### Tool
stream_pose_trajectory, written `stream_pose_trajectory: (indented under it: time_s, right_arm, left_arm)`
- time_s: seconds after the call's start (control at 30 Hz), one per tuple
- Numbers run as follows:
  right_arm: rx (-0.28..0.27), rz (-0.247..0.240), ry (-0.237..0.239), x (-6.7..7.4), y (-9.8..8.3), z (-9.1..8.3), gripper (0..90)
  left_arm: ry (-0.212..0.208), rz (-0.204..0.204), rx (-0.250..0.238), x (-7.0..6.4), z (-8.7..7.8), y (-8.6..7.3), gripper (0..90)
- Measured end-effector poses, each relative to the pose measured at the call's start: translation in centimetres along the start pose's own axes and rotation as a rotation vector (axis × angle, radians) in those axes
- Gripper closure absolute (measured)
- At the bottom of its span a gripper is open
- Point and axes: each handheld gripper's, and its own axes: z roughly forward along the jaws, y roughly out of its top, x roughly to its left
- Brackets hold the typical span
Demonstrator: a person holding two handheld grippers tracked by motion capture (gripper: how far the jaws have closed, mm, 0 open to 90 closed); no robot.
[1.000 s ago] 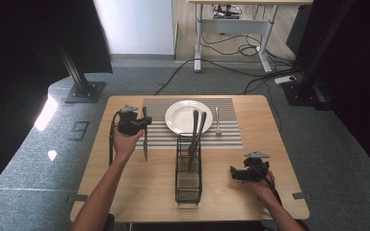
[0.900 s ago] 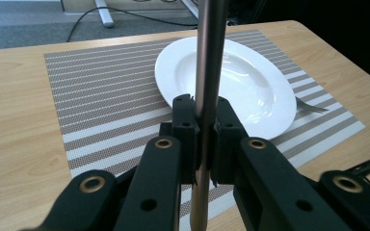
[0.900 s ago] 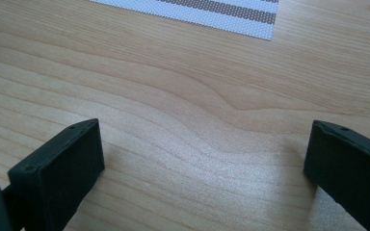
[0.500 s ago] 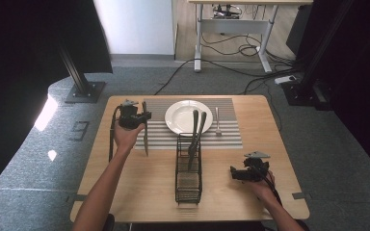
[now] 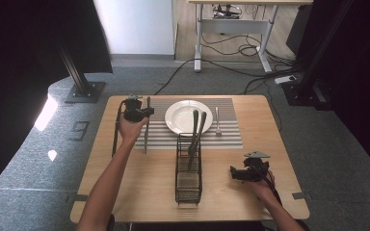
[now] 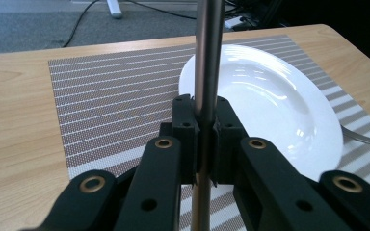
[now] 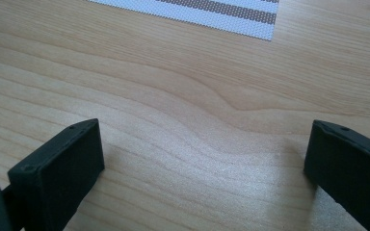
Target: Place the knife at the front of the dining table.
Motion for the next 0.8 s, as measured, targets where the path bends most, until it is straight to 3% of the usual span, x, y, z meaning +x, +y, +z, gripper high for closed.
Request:
stream_pose_trajectory:
  time_s: [0.27,0.57,0.8]
  right_arm:
    - [0.001,-0.003,0.003,0.0,0.1,0.1,0.0]
    - [0.000,-0.005,0.004,0.0,0.1,0.1,0.0]
    - [0.000,-0.005,0.004,0.0,0.1,0.1,0.1]
  left_arm:
    - [0.008,-0.048,0.034,1.1,2.4,0.2,83.1]
    - [0.016,-0.077,0.065,1.5,4.3,0.1,83.2]
    - [0.031,-0.071,0.093,1.4,4.9,-0.2,83.2]
